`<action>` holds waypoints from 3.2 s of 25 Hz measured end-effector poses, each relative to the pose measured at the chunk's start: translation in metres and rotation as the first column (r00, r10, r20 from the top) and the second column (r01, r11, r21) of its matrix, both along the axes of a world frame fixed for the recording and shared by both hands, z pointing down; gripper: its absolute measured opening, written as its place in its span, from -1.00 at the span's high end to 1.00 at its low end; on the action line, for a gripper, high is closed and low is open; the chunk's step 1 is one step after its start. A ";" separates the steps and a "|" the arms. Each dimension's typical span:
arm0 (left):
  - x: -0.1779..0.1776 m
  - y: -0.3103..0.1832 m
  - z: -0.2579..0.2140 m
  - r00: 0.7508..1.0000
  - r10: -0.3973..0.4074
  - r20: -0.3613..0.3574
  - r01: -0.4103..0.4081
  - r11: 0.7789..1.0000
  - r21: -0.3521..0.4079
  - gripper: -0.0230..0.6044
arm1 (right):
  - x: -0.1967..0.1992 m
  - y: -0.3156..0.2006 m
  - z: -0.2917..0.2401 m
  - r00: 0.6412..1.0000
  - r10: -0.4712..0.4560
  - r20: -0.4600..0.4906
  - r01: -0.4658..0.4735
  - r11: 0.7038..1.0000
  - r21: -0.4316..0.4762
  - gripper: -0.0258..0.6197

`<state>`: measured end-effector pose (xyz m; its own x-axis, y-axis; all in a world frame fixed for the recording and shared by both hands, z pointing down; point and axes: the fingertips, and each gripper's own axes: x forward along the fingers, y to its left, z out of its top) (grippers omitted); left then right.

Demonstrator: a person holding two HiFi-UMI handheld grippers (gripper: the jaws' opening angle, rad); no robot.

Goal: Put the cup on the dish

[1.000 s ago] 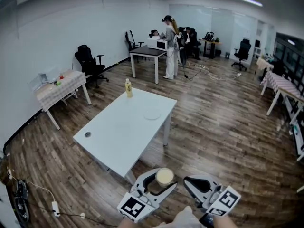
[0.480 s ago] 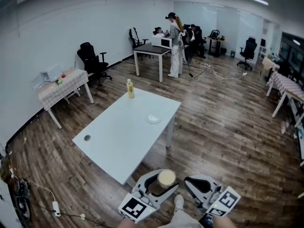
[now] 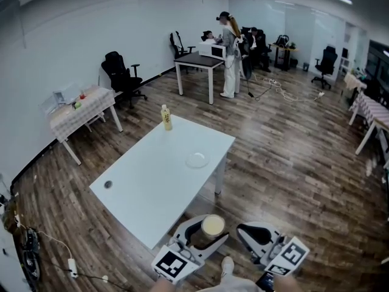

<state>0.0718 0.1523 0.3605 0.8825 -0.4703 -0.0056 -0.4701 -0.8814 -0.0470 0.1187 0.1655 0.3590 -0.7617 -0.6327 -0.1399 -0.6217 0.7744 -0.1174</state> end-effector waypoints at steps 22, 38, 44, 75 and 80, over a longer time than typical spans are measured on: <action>0.041 -0.114 0.007 0.988 -0.151 -0.021 0.151 0.989 -0.006 0.11 | 0.043 -0.126 -0.002 0.984 -0.179 0.020 0.179 0.984 -0.018 0.82; 0.003 -0.189 0.008 0.992 -0.122 -0.026 0.122 0.992 -0.014 0.11 | 0.006 -0.206 0.004 0.986 -0.164 0.009 0.165 0.986 -0.035 0.82; -0.008 -0.223 0.015 0.998 -0.064 -0.017 0.063 0.998 -0.022 0.11 | -0.009 -0.237 0.011 0.991 -0.134 0.005 0.134 0.990 -0.047 0.82; -0.021 -0.360 0.067 0.999 0.036 -0.022 -0.037 0.998 -0.042 0.11 | -0.042 -0.360 0.042 0.994 -0.106 -0.038 0.106 0.994 -0.010 0.81; -0.017 -0.385 0.083 0.999 0.042 0.019 -0.041 0.999 -0.028 0.11 | -0.048 -0.385 0.047 0.986 -0.163 -0.026 0.163 0.987 -0.008 0.81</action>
<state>0.0547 -0.2324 0.4432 0.9010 -0.4332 0.0247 -0.4324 -0.9011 -0.0310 0.0712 -0.2190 0.4062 -0.8580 -0.5006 -0.1151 -0.4903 0.8650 -0.1071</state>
